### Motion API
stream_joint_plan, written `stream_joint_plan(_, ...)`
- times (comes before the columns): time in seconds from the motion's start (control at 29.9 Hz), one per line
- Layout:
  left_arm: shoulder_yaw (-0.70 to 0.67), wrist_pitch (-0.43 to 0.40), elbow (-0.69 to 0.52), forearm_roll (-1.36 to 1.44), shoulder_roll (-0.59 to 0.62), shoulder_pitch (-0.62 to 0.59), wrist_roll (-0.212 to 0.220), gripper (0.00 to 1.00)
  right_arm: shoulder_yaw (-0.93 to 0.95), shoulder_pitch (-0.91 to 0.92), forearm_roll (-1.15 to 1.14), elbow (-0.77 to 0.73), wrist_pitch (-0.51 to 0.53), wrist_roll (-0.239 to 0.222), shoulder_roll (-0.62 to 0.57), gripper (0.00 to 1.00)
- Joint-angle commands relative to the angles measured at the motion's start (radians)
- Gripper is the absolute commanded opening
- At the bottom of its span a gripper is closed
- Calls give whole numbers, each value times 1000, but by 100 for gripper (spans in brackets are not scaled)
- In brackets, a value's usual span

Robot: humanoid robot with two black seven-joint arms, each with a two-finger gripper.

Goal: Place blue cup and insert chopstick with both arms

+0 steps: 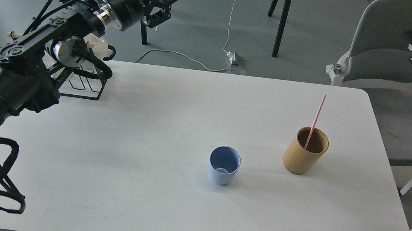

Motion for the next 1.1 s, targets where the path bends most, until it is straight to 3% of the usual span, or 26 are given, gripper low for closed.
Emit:
stream_joint_plan(0.0,-9,-1,70,-226,12,1,-1,99,-2,-4,-210,42,-15,-2,-10,100)
stream_joint_plan(0.23,-42,-1,185,-449,35,12,1,99,-100,-10,-562,51,-23,7,13,100)
stream_joint_plan(0.47,-42,-1,205,-608,33,44,5,99,-222,-12,-821,-10,-77,11,106,97)
stream_joint_plan(0.6,-42,-1,205,-622,32,59,4,99,-273,-12,-935,-48,-110,13,165,85)
stream_joint_plan(0.8,-42,-1,205,-622,30,84,2,99,-342,-3,-951,-114,-113,11,242,59)
stream_joint_plan(0.97,-44,-1,205,-624,33,88,2,99,-391,26,-1029,-157,-113,8,285,52)
stream_joint_plan(1.07,-44,-1,205,-624,36,88,2,99,-422,39,-1057,-165,-115,5,289,38)
